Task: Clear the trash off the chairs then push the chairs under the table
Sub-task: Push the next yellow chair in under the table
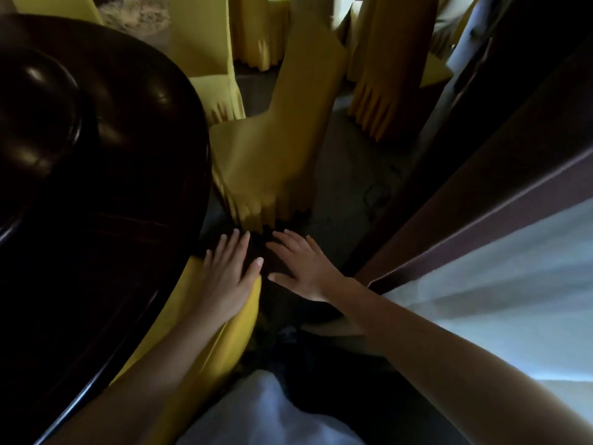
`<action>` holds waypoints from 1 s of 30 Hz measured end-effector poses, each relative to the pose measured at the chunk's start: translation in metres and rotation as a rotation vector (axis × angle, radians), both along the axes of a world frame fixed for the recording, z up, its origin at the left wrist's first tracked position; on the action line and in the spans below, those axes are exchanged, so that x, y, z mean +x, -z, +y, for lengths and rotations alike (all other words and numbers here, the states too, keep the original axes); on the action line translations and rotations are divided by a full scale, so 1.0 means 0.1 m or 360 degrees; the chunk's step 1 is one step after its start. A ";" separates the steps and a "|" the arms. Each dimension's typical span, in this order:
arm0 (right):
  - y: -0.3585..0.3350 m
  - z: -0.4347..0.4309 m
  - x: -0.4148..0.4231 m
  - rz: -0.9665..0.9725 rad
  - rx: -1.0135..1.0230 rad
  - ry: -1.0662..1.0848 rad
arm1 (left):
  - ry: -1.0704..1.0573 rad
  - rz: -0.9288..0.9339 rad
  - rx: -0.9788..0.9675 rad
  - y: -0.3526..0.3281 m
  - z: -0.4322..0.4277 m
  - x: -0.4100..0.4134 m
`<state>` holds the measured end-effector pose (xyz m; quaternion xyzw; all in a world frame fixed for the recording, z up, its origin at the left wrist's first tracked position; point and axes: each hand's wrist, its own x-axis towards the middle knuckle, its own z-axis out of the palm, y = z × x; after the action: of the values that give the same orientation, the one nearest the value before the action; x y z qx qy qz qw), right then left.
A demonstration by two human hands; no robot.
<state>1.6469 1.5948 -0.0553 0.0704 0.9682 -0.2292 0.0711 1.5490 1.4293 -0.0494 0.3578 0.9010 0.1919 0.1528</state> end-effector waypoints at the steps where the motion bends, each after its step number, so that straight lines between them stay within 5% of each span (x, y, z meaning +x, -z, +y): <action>1: -0.01 0.14 -0.02 -0.0026 0.0022 0.0048 | 0.0039 0.0018 -0.0035 -0.01 0.17 -0.06; 17: -0.19 2.28 -0.10 -0.0005 0.0120 0.0927 | 0.0427 -0.0049 -0.0135 -0.35 2.41 -0.41; 30: -0.18 3.53 -0.40 -0.0053 0.0338 0.0786 | 0.0271 0.0098 -0.0228 -0.39 3.45 -0.59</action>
<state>1.6073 1.9476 -0.0376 0.3152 0.9390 -0.1356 0.0212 1.4898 1.7744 -0.0102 0.4268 0.8831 0.1024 0.1658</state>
